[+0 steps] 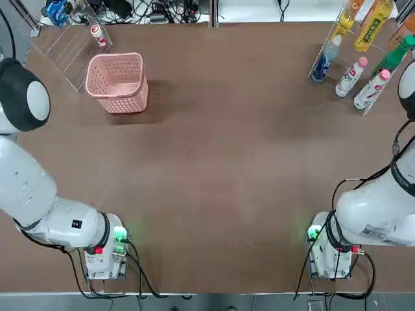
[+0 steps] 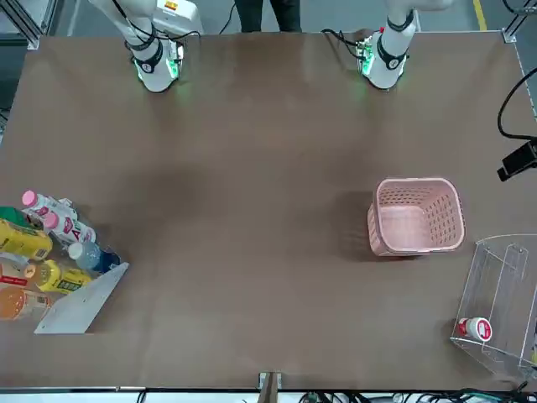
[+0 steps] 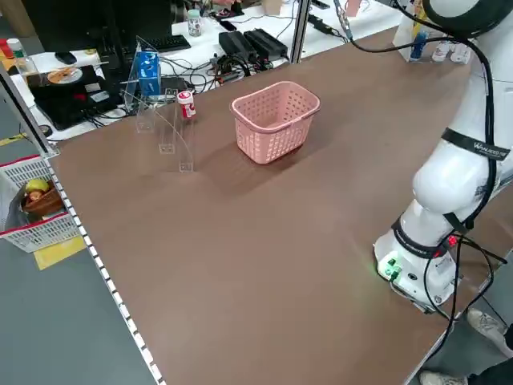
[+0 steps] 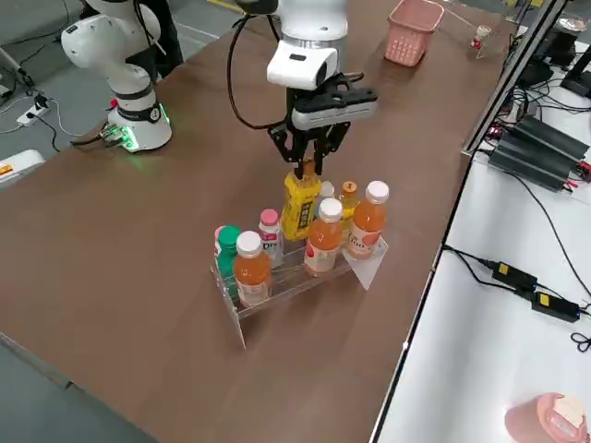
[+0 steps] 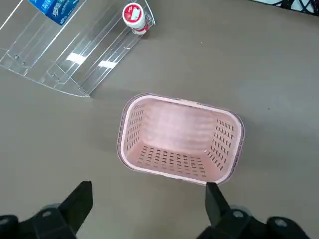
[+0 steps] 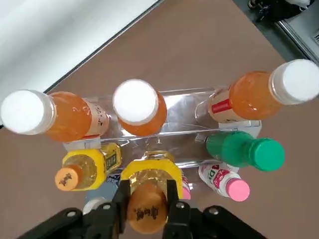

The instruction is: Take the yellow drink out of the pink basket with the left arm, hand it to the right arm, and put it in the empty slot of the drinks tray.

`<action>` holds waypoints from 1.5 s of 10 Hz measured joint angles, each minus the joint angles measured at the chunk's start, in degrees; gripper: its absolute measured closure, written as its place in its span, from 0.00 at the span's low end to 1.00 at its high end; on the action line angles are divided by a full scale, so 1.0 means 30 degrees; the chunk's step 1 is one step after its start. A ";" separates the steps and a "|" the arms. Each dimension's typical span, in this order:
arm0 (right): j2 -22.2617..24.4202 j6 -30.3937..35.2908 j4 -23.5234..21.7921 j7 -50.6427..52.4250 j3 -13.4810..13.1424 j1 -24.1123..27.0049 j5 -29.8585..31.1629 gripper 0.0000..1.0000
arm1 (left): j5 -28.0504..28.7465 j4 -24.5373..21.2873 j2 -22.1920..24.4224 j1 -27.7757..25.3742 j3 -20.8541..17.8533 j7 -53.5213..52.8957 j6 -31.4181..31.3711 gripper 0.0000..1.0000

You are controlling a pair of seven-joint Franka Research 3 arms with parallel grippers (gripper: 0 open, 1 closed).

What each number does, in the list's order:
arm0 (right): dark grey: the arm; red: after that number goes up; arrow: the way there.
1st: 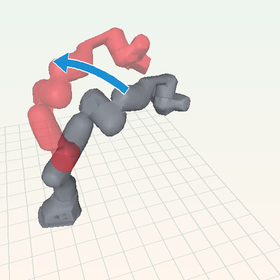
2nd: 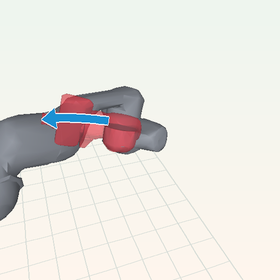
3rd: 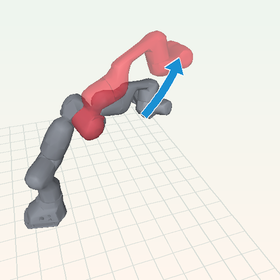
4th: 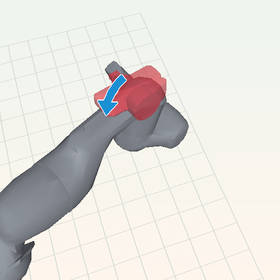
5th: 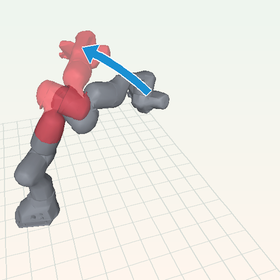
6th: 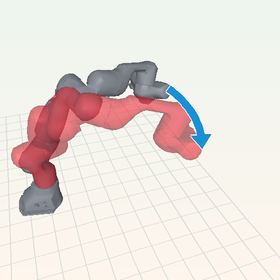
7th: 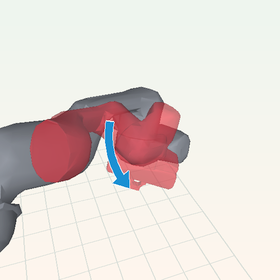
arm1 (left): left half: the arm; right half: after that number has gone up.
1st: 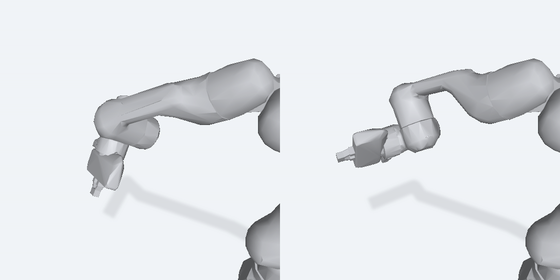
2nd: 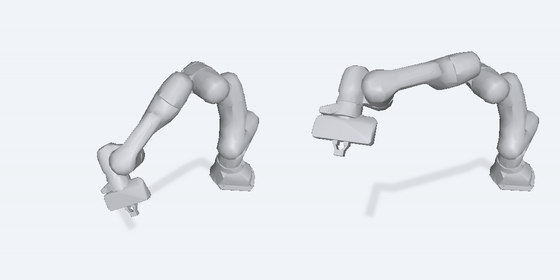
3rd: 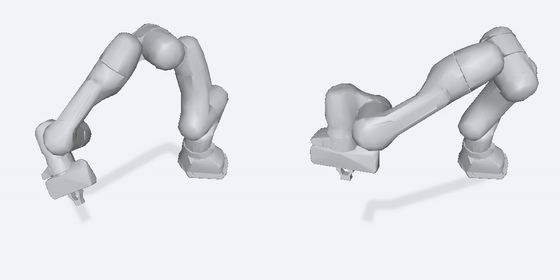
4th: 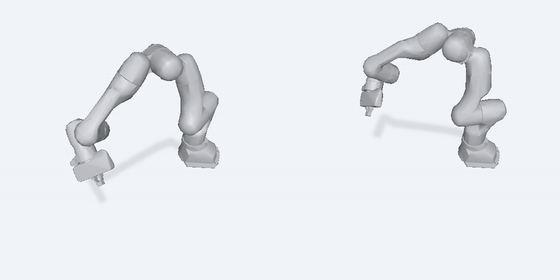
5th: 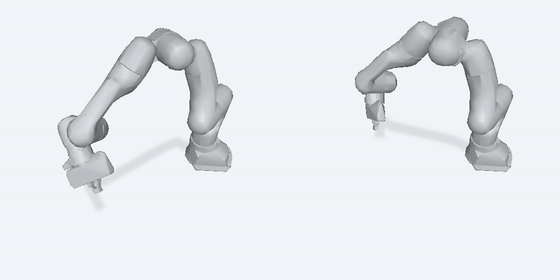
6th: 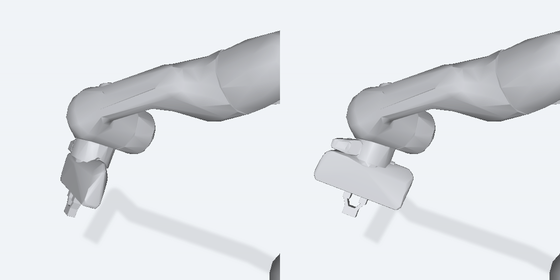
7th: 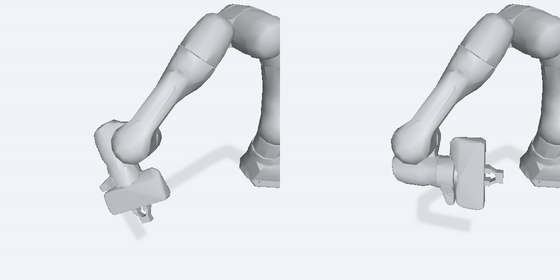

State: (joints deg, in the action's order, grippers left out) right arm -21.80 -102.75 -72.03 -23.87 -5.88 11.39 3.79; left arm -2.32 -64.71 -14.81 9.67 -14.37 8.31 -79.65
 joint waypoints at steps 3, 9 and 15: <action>-0.0139 -0.0368 -0.0342 0.0695 0.0000 0.0001 0.0001 0.67 | 0.0000 0.0000 0.0000 0.0000 0.0000 -0.0018 0.0000 0.00; -0.0700 -0.0935 -0.0639 0.1741 0.0000 0.0002 0.0001 0.67 | 0.0000 0.0000 0.0000 -0.0007 -0.0023 -0.0021 0.0000 0.00; -0.1088 -0.1462 -0.1064 0.2616 -0.0007 0.0015 0.0001 0.67 | 0.0000 0.0000 0.0000 -0.0024 -0.0081 -0.0022 0.0000 0.00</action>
State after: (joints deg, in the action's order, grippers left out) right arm -25.07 -107.14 -75.22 -16.02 -5.90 11.43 3.80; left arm -2.32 -64.71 -14.81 9.59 -14.62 8.24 -79.65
